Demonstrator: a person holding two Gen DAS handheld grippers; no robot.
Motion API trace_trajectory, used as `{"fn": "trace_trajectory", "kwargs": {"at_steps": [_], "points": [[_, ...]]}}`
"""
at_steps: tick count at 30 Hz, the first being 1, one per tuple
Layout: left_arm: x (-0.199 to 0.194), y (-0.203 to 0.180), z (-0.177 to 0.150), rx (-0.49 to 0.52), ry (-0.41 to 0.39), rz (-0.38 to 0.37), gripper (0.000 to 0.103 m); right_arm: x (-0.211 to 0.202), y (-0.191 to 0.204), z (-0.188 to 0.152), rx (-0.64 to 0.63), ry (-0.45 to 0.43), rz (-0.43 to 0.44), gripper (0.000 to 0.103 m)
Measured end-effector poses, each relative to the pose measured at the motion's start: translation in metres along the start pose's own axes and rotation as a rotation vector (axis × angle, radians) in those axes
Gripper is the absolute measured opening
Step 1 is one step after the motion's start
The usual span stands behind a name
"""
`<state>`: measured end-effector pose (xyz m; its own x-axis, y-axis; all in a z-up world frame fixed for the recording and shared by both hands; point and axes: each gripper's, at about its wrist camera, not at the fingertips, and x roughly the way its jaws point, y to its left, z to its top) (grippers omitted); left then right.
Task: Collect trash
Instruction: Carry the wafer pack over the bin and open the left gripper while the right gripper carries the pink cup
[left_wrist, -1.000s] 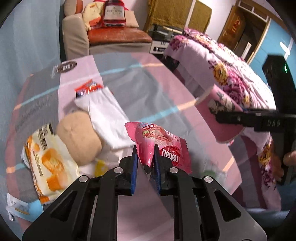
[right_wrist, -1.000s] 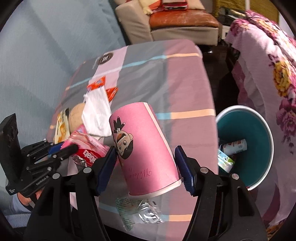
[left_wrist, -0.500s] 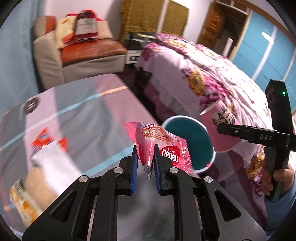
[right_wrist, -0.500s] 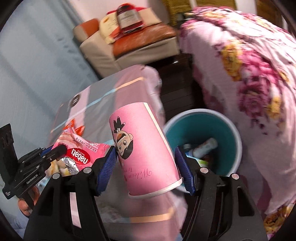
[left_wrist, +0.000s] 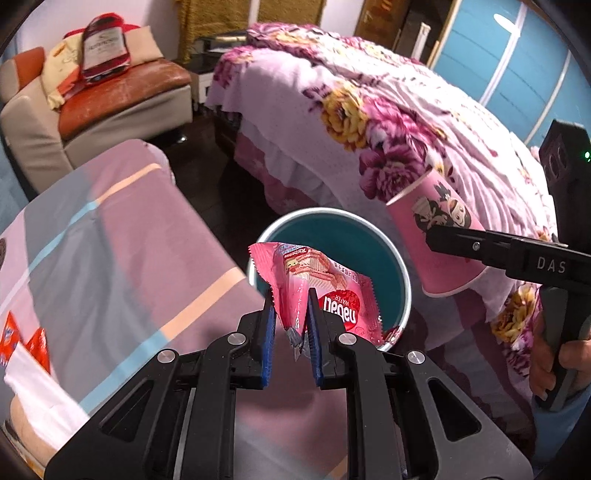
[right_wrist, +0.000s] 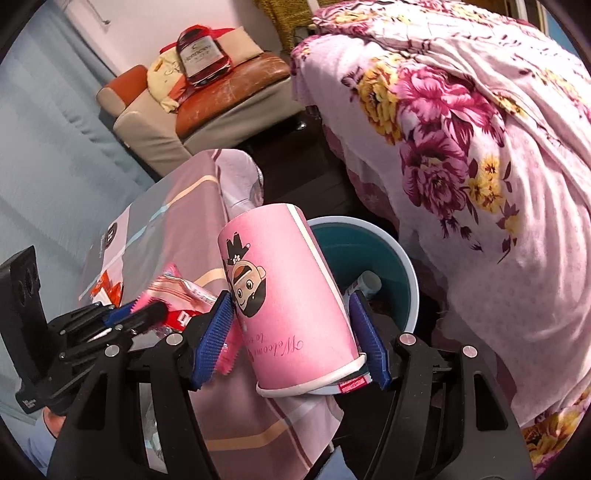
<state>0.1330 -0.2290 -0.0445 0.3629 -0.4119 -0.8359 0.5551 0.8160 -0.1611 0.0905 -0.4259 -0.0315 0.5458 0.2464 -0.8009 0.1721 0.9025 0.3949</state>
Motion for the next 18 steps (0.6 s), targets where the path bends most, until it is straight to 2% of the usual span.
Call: {"fn": "trace_trajectory", "kwargs": {"at_steps": [11,13,15,16,17,18], "points": [[0.032,-0.005,0.015,0.016,0.046,-0.024,0.017,0.013,-0.024,0.008,0.046,0.024,-0.027,0.062],[0.034,-0.004,0.016,0.01,0.046,-0.031,0.021,0.013,-0.026,0.01,0.048,0.023,-0.033,0.062],[0.033,-0.005,0.019,0.006,0.039,-0.033,0.04,0.013,-0.027,0.009,0.051,0.022,-0.037,0.062],[0.031,-0.005,0.019,0.006,0.026,-0.026,0.062,0.012,-0.027,0.01,0.052,0.022,-0.038,0.062],[0.029,-0.005,0.019,0.007,0.009,-0.017,0.076,0.012,-0.027,0.011,0.054,0.022,-0.04,0.062],[0.027,-0.006,0.019,0.009,-0.006,-0.008,0.079,0.012,-0.027,0.011,0.054,0.022,-0.042,0.062]]}}
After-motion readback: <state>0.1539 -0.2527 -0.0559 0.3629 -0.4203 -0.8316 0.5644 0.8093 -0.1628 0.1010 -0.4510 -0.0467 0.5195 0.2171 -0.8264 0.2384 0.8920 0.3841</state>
